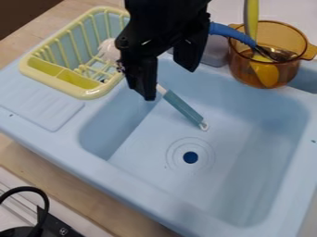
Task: Move the spoon from the sink to the yellow basket
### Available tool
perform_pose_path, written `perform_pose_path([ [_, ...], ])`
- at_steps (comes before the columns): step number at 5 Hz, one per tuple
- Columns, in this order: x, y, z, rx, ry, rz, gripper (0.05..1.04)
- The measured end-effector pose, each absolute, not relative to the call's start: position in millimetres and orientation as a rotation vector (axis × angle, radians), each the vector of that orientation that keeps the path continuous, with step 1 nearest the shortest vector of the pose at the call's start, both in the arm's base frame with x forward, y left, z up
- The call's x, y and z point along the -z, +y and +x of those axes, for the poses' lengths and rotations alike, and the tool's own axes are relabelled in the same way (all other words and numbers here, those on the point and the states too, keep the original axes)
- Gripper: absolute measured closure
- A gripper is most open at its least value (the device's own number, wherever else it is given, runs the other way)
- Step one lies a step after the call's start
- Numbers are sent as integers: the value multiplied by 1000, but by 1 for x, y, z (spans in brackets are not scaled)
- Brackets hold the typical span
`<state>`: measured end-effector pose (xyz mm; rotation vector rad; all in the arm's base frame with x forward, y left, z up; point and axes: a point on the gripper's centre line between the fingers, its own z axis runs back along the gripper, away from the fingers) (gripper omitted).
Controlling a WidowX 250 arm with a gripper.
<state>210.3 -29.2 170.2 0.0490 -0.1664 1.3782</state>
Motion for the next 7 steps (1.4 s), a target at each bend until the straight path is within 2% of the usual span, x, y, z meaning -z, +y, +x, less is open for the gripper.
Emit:
perform_pose_path([
  [1,-165,-29,209,-1371,-153,62,87],
  [2,-150,-21,216,-1312,-117,44,86],
  [3,-142,-16,225,-1265,-97,-75,86],
  [4,-135,-6,231,-1277,-202,-37,87],
  [5,-129,-3,238,-1239,-263,-49,86],
  [7,-112,-3,251,-1222,-279,-31,87],
])
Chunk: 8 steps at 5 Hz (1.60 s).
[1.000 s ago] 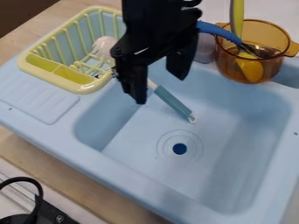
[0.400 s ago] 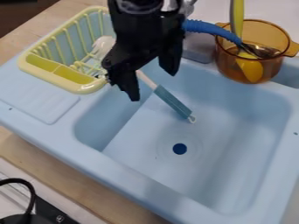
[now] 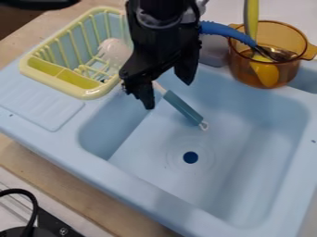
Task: Move the spoon from the sink to the yellow basket
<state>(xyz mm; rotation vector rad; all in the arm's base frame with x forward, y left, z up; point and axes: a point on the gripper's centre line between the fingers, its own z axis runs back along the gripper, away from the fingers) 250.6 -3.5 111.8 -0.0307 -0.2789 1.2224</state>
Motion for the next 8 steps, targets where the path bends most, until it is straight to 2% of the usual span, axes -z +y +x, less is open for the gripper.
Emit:
perform_pose_path([
  [3,-81,-2,258,-1229,-284,18,87],
  [4,-73,2,259,-1230,-264,33,115],
  [6,-73,2,259,-1213,-252,17,666],
  [7,-75,4,251,-1161,-212,69,845],
  [8,-85,4,245,-1146,-187,68,853],
])
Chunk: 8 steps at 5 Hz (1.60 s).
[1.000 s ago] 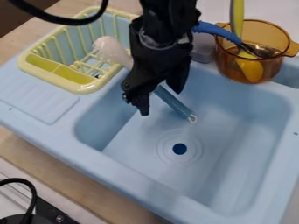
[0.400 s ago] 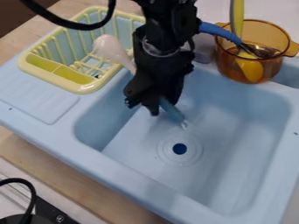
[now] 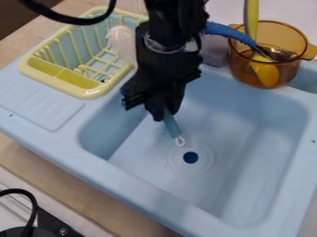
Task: Move the spoon from the sink to the yellow basket
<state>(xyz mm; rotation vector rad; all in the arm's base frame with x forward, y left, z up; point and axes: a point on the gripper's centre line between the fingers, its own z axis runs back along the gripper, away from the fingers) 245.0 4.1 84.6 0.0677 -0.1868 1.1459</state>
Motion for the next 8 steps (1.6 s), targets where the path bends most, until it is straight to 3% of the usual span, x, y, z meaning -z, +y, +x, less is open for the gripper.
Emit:
perform_pose_path([
  [2,-116,15,227,-1182,-208,73,853],
  [4,-148,53,213,-1211,-158,186,853],
  [5,-151,70,225,-1038,-90,218,853],
  [6,-150,83,243,-844,8,187,853],
  [8,-148,105,274,-521,33,116,853],
])
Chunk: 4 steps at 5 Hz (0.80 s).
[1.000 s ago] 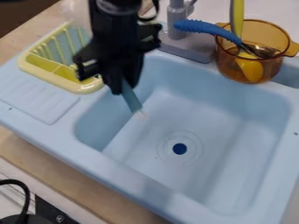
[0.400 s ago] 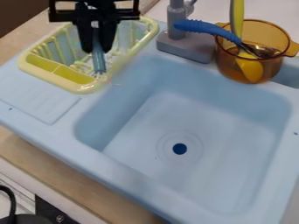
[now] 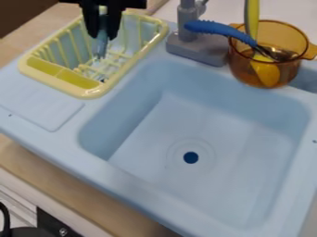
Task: Move the spoon from the sink to the yellow basket
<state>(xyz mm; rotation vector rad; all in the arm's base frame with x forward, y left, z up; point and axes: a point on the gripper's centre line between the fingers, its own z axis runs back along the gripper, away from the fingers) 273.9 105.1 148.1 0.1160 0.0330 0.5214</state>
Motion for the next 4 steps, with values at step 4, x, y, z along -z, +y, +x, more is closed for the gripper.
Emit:
perform_pose_path([
  [4,-130,114,257,-285,352,53,853],
])
